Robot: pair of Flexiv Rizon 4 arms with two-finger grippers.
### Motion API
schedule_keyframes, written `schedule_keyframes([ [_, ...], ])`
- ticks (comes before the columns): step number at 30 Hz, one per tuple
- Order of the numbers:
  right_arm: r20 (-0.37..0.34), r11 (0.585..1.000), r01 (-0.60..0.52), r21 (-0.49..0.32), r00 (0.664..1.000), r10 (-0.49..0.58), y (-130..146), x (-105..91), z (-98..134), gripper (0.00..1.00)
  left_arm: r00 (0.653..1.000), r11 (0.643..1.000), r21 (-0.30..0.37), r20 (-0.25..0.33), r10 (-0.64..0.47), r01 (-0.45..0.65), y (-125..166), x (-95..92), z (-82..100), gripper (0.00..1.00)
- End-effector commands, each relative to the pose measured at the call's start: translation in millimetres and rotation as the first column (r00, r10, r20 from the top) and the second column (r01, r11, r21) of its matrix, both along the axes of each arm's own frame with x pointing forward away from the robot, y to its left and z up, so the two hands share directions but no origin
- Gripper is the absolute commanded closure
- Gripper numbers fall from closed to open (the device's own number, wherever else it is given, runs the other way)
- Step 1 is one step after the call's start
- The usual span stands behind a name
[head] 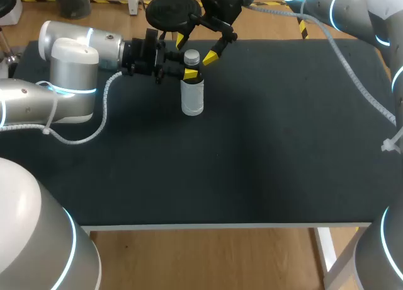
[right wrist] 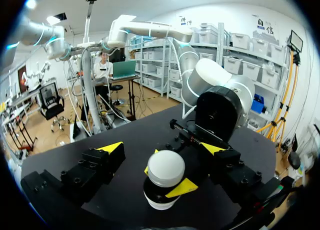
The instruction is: Unscrew the bottle cap
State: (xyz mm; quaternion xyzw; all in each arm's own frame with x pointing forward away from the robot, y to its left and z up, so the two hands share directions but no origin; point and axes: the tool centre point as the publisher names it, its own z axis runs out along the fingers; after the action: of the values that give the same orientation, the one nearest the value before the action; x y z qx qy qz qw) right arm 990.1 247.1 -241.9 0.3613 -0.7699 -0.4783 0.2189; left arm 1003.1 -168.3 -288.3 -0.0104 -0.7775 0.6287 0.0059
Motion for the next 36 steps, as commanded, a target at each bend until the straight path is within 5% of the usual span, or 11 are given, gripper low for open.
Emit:
schedule_keyframes([
  [1, -0.026, 0.998, 0.013, -0.053, 1.0, -0.014, 4.2, -0.5, 0.9, 0.0, 1.0, 1.0, 0.0, 0.001, 0.001, -0.001, 0.4, -0.6, 0.4, 1.0],
  [6, 0.016, 0.969, 0.241, -0.045, 0.97, -0.241, 9.9, -5.7, 0.0, 0.0, 1.0, 1.0, 0.0, 0.001, 0.001, -0.001, 0.4, -0.6, 0.4, 1.0],
  [12, 0.104, 0.924, 0.381, -0.015, 0.92, -0.378, 9.2, -10.7, 0.9, 0.0, 1.0, 1.0, 0.0, 0.001, 0.001, -0.001, 0.4, -0.6, 0.4, 1.0],
  [26, 0.087, 0.872, 0.486, 0.063, 0.868, -0.489, 4.8, -27.4, 4.8, 0.0, 1.0, 1.0, 0.0, 0.001, 0.001, -0.001, 0.4, -0.6, 0.4, 1.0],
  [36, 0.095, 0.777, 0.624, 0.081, 0.771, -0.63, 9.1, -32.6, -0.8, 0.0, 1.0, 1.0, 0.0, 0.001, 0.001, -0.001, 0.4, -0.6, 0.4, 1.0],
])
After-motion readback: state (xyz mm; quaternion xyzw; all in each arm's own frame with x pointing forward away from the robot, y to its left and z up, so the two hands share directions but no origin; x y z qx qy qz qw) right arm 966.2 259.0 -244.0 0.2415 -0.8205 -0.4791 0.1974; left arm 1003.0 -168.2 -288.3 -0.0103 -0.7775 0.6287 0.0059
